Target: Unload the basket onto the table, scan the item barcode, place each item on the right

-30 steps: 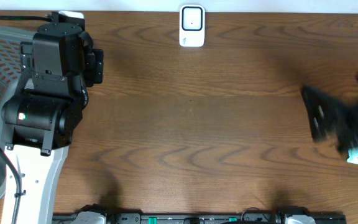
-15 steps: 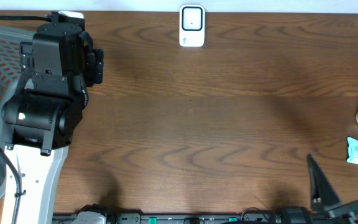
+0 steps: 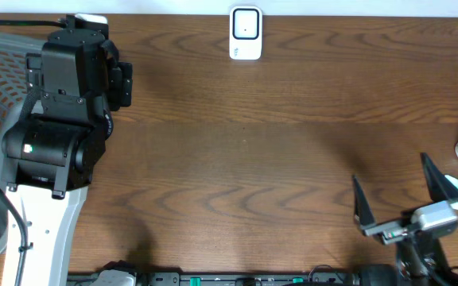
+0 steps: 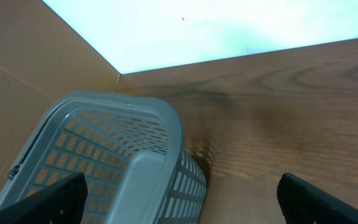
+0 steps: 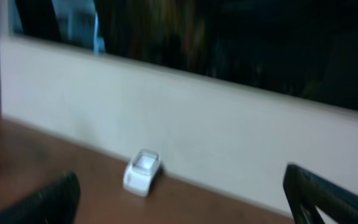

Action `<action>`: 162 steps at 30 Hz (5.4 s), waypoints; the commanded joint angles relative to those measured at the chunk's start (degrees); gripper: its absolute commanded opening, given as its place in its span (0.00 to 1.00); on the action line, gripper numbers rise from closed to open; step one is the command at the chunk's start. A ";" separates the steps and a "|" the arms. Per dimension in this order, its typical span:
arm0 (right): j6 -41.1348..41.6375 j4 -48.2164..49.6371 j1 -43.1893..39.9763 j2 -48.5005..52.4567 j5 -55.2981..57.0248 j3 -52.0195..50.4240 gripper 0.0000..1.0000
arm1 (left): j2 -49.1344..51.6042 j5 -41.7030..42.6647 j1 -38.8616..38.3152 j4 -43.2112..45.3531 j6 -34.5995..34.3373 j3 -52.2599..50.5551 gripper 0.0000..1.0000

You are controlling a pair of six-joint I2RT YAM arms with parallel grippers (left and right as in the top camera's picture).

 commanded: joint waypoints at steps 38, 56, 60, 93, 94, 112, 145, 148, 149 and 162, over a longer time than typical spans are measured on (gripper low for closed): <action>3.61 23.04 0.37 -7.30 3.74 -36.37 0.99 | 0.15 -0.52 0.17 0.00 0.13 -0.11 0.98; 9.20 13.84 0.26 -7.28 7.04 -36.37 0.99 | 0.15 -0.52 0.17 0.00 0.13 -0.11 0.98; 9.20 13.84 0.26 -7.28 7.04 -36.37 0.99 | 0.15 -0.52 0.17 0.02 0.13 -0.11 0.98; 9.22 13.84 0.26 -7.28 7.04 -36.37 0.99 | -4.68 -0.52 -0.15 -0.20 0.13 -0.11 0.98; 9.22 13.84 0.26 -7.28 7.04 -36.37 0.99 | -6.23 -0.52 -0.15 -0.20 0.13 -0.11 0.98; 9.22 13.84 0.26 -7.28 7.04 -36.37 0.99 | -33.22 -0.55 1.05 -0.20 0.13 -0.11 0.98; 9.22 13.84 0.26 -7.28 7.04 -36.37 0.99 | -65.35 19.76 6.40 52.19 -8.98 -76.41 0.98; 9.22 13.84 0.26 -7.28 7.04 -36.37 0.99 | -66.90 19.98 6.40 57.64 -8.98 -82.58 0.98; 9.20 13.84 0.26 -7.28 7.04 -36.37 0.99 | -67.58 19.98 6.40 58.80 -8.98 -84.52 0.98; 9.22 13.84 0.26 -7.28 7.04 -36.37 0.99 | -73.85 23.78 11.28 57.27 -9.84 -91.80 0.98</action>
